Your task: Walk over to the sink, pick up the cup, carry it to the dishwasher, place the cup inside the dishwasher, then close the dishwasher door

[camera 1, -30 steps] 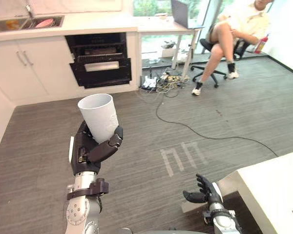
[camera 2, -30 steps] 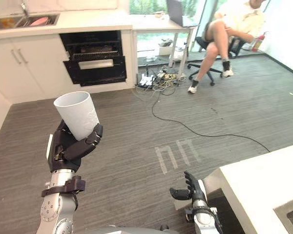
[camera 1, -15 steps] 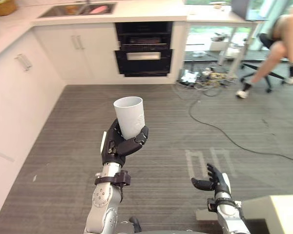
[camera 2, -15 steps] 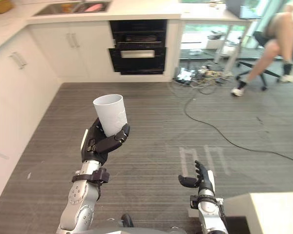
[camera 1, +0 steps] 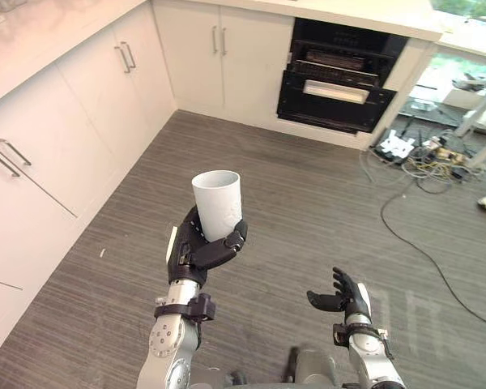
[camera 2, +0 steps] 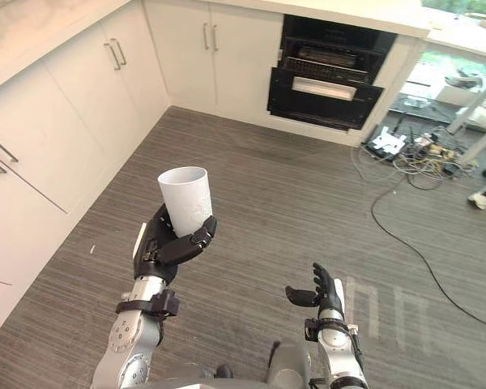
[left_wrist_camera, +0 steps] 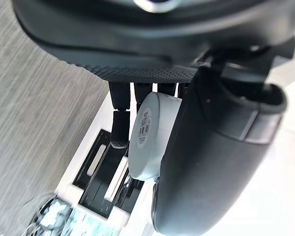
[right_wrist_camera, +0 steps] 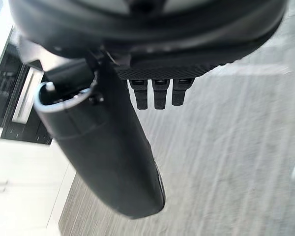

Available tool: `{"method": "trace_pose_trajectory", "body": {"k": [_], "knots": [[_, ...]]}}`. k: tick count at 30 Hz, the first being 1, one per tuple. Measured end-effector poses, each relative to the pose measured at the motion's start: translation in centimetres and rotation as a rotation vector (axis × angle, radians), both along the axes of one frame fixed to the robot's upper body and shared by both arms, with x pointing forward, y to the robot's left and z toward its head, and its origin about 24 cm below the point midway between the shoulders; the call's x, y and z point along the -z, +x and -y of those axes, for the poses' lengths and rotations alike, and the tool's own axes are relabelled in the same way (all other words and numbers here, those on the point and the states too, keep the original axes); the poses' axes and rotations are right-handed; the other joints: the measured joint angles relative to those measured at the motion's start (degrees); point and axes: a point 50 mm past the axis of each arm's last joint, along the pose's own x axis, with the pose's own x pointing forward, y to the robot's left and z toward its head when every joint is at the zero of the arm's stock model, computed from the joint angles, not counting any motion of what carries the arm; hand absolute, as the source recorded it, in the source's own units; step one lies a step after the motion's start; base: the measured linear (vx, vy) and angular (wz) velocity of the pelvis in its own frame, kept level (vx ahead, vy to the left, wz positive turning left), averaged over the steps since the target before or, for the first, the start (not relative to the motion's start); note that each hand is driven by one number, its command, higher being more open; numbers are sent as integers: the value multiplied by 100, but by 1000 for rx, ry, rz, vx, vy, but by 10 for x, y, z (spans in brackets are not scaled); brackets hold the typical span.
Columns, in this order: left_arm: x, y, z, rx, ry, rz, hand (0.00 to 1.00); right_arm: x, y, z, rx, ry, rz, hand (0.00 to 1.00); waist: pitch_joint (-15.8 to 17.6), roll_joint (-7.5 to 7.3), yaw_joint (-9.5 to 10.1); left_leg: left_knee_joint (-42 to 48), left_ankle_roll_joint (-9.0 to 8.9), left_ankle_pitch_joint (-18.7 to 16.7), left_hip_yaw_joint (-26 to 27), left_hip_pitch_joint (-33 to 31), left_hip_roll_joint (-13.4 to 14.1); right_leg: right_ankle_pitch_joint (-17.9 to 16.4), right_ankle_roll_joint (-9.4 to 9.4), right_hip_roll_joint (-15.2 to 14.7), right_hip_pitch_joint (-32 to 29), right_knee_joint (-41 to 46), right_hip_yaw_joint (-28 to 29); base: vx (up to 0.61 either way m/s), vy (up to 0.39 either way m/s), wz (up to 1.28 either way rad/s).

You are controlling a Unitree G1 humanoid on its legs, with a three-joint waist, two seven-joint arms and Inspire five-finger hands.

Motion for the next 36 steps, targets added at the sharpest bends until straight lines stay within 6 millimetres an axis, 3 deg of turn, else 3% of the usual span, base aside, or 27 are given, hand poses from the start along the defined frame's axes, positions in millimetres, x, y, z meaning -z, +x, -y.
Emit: {"method": "trace_pose_trajectory", "body": {"k": [2, 3, 4, 5, 6, 7, 8, 9, 10, 11, 12, 14, 16, 17, 19, 20, 21, 23, 25, 27, 28, 29, 31, 33, 34, 35, 36], "knots": [[-5, 5, 5, 22, 0, 26, 30, -6, 4, 0, -5, -4, 31, 90, 8, 0, -98, -244, -192, -90, -374, 337, -23, 839, 29, 139, -207, -901, 66, 646, -10, 99], [-6, 7, 6, 26, 1, 36, 30, -9, 7, -1, -8, -6, 48, 90, -4, -22, -94, -297, -341, -173, -487, 534, -37, 1245, -79, 224, -241, -1314, 138, 839, -79, 100], [-3, 9, 7, 28, 2, 28, 30, -13, 8, 1, -10, -13, 64, 90, -33, 19, -140, -284, -518, -272, -662, 788, 6, 2122, -290, 372, -170, -1466, 482, 724, -97, 68], [0, 9, 8, 31, 4, 14, 30, -14, 8, 4, -14, -28, 65, 90, -63, 210, -125, -219, -546, -287, -726, 837, 151, 2154, -267, 444, -125, -1375, 474, 722, -91, 50], [2, 11, 11, 34, 0, 5, 30, -17, 13, 5, -20, -34, 78, 90, -88, 438, -91, 335, -731, -193, -746, 628, 449, 1908, -344, 628, -30, -1241, 312, 839, -141, 43], [5, 16, 15, 47, 5, -8, 30, -16, 11, 4, -27, -29, 74, 90, -47, 471, -85, 1880, -1248, 266, -638, 136, 752, 1522, -451, 739, 383, -1151, 132, 688, -114, 37], [7, 16, 15, 47, 4, -15, 30, -16, 10, 4, -29, -29, 71, 90, -43, 469, -81, 2258, -1320, 479, -601, 42, 832, 1444, -469, 773, 533, -1176, 106, 696, -152, 41], [10, 13, 16, 42, -3, -34, 30, -17, 4, -2, -39, -22, 79, 90, -22, 449, -34, 3647, -1334, 1197, -374, -360, 1239, 1206, -446, 921, 1172, -1397, 102, 530, -104, 8], [9, 10, 15, 41, -8, -29, 30, -23, 1, -4, -32, -26, 115, 90, -11, 431, 71, 4758, -1114, 1060, -6, -812, 1641, 1070, -472, 1042, 1706, -1664, 158, 644, -118, 0], [8, 10, 16, 44, -11, -21, 30, -27, 2, -5, -26, -26, 138, 90, 15, 392, 101, 5116, -990, 978, 167, -1066, 1784, 1030, -472, 1055, 1930, -1785, 203, 581, -70, -18], [3, 10, 16, 46, -17, 0, 30, -34, 7, -7, -28, -26, 182, 90, 64, 304, 173, 5454, -694, 770, 545, -1592, 2007, 952, -445, 1033, 2310, -2055, 326, 535, -25, -20], [-1, 10, 17, 51, -23, 27, 30, -39, 13, -8, -35, -27, 211, 90, 76, 236, 284, 5075, -534, 418, 912, -2268, 2198, 863, -338, 935, 2648, -2299, 510, 556, 52, -39], [-1, 10, 16, 56, -21, 28, 30, -37, 20, -8, -39, -26, 205, 90, 128, 154, 363, 3886, -579, 291, 967, -2730, 2044, 658, -169, 712, 2879, -2291, 653, 537, 189, -36], [-1, 10, 16, 56, -21, 26, 30, -31, 20, -8, -37, -24, 176, 90, 148, 117, 381, 2866, -663, 370, 816, -2872, 1767, 503, -17, 504, 3050, -2282, 725, 494, 282, -28], [-1, 10, 16, 52, -21, 28, 30, -24, 16, -4, -32, -34, 132, 90, 140, 130, 389, 1135, -748, 1053, 411, -2851, 1352, 226, 269, 237, 3301, -2266, 846, 514, 330, -35], [-1, 10, 15, 49, -20, 26, 30, -18, 13, -4, -36, -31, 100, 90, 112, 151, 396, 807, -392, 2101, 379, -2628, 1179, 72, 423, 92, 3485, -2281, 973, 541, 370, -25], [-2, 11, 11, 37, -7, 35, 30, -13, 11, -10, -47, -19, 78, 90, 121, -69, 346, 993, -263, 1864, 486, -2616, 983, 74, 377, -152, 3547, -2288, 1033, 536, 368, -16], [-4, 12, 6, 16, -1, 40, 30, -12, 10, -12, -50, -7, 70, 90, 111, -196, 360, 1768, -129, 1247, 544, -2747, 981, 111, 423, -291, 3695, -2256, 1114, 588, 395, -9], [-1, 9, 4, -1, 1, 20, 30, -12, 10, -11, -43, -9, 73, 90, 90, -179, 382, 2135, -135, 645, 604, -2568, 1021, 29, 548, -386, 3561, -1487, 1234, 477, 335, -33], [1, 8, 1, 8, 25, 12, 30, -12, 12, -14, -42, 2, 79, 90, 110, -314, 353, 1935, -134, 282, 825, -1925, 842, -4, 864, -738, 2351, 1520, 1519, 383, 263, -33], [2, 7, 0, 12, 36, 6, 30, -11, 11, -16, -41, 9, 72, 90, 96, -365, 325, 1819, -134, 223, 871, -1716, 766, -9, 855, -811, 2063, 2190, 1515, 398, 150, -20], [5, 5, -2, 14, 48, -7, 30, -8, 9, -20, -47, 16, 61, 90, 86, -372, 274, 1546, -132, 159, 965, -1276, 705, -126, 653, -827, 1623, 2929, 1372, 339, 85, -19], [5, 4, -3, 5, 47, -8, 30, -8, 10, -26, -67, 24, 62, 90, 81, -365, 245, 954, -176, 159, 1136, -661, 612, -338, 332, -767, 1036, 2949, 894, 451, 100, -39], [4, 4, -2, 13, 51, -3, 30, -8, 12, -31, -88, 31, 64, 90, 83, -346, 196, 501, -277, 156, 1307, -171, 579, -517, 109, -566, 525, 2271, 367, 524, 90, -40], [4, 4, -1, 22, 55, -1, 30, -8, 13, -34, -94, 35, 66, 90, 95, -317, 94, 187, -409, 144, 1376, 169, 586, -425, -18, -332, 319, 1176, -226, 503, 57, -23], [3, 5, 0, 24, 54, 3, 30, -9, 14, -34, -93, 35, 68, 90, 96, -315, 65, 68, -476, 117, 1411, 309, 590, -237, -113, -190, 264, 599, -449, 649, 50, -33], [1, 7, 1, 30, 55, 12, 30, -9, 14, -33, -93, 31, 71, 90, 57, -381, 62, -164, -679, 2, 1527, 676, 498, 445, -383, 146, 197, -686, -942, 474, 21, -31]]}}
